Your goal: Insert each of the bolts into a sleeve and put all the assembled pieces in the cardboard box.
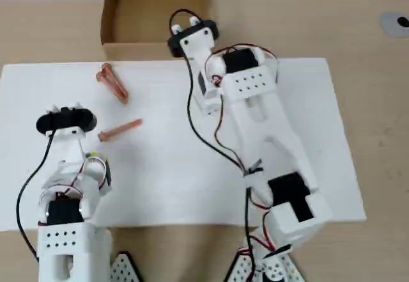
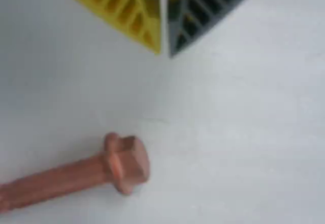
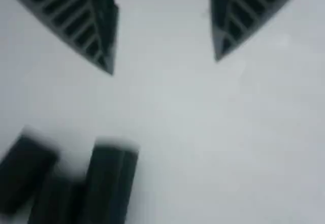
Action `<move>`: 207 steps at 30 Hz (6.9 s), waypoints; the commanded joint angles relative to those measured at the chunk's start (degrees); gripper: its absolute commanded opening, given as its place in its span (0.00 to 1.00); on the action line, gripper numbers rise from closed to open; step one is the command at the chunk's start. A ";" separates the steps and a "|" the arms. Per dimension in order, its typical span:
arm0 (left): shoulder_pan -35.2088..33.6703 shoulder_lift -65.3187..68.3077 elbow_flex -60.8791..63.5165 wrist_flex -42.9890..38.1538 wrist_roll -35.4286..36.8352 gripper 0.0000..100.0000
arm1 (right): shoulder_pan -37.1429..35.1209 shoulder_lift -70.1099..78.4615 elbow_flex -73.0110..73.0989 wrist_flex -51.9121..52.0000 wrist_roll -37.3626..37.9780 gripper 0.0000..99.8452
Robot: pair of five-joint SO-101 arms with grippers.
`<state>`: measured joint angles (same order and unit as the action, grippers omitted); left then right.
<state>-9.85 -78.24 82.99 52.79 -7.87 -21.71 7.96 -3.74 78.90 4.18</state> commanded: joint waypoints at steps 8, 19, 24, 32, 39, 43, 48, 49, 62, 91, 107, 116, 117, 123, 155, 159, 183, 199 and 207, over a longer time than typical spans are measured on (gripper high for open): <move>-0.79 -0.13 -0.35 -0.70 0.26 0.01 | -0.48 -1.80 4.88 -11.78 5.19 0.16; -0.79 -0.13 -0.35 -0.79 0.26 0.01 | 1.71 8.66 -2.95 -11.52 4.92 0.16; -0.79 -0.13 -0.35 -0.62 0.26 0.01 | 3.82 11.12 -6.29 -11.34 4.92 0.16; -0.79 -0.13 -0.44 -0.62 0.26 0.01 | 5.32 11.56 -5.93 -8.97 5.10 0.16; -0.79 -0.13 -0.44 -0.62 0.26 0.01 | 5.93 11.65 -5.93 -8.97 5.19 0.16; -0.79 -0.13 -0.44 -0.62 0.26 0.01 | 5.93 13.49 -6.29 -8.97 5.19 0.16; -0.79 -0.13 -0.35 -0.53 0.26 0.01 | 6.02 16.66 -6.37 -9.05 5.19 0.16; -0.79 -0.13 -0.35 -0.53 0.26 0.01 | 6.02 17.01 -6.46 -9.23 5.19 0.16; -0.79 -0.13 -0.44 -0.62 0.26 0.01 | 6.02 20.70 -12.70 -8.97 5.27 0.16; -0.79 -0.13 -0.88 -0.53 -0.09 0.01 | 6.02 41.98 -43.21 16.26 5.27 0.16; -0.79 -0.13 -0.97 -0.53 -0.09 0.01 | 5.67 42.42 -43.65 16.18 5.10 0.01; -0.88 -0.13 -2.02 -0.53 0.18 0.01 | 2.59 42.33 -58.59 23.47 4.92 0.01; -1.23 -0.13 -2.73 -0.53 0.26 0.01 | 1.80 42.33 -61.14 23.65 4.92 0.01; -6.24 -0.13 -9.23 -0.53 2.81 0.01 | -4.53 36.00 -74.51 23.56 2.29 0.01; -7.82 65.27 -70.68 13.45 62.77 0.14 | 0.04 -55.78 19.91 15.74 -7.65 0.01; -1.49 67.12 -77.19 22.15 71.47 0.14 | 0.04 -57.71 24.84 13.63 -7.65 0.01; -1.32 67.30 -52.48 7.91 89.58 0.14 | -0.04 -55.69 28.26 14.24 -7.74 0.01; 1.05 64.04 -54.51 13.10 96.79 0.14 | -0.04 -50.33 28.18 15.47 -8.00 0.01; 7.12 59.56 -54.86 16.18 96.88 0.14 | 0.04 -50.24 28.18 15.47 -8.00 0.01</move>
<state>-4.31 -16.26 31.12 68.62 88.31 -22.68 -42.42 24.31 94.46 -3.21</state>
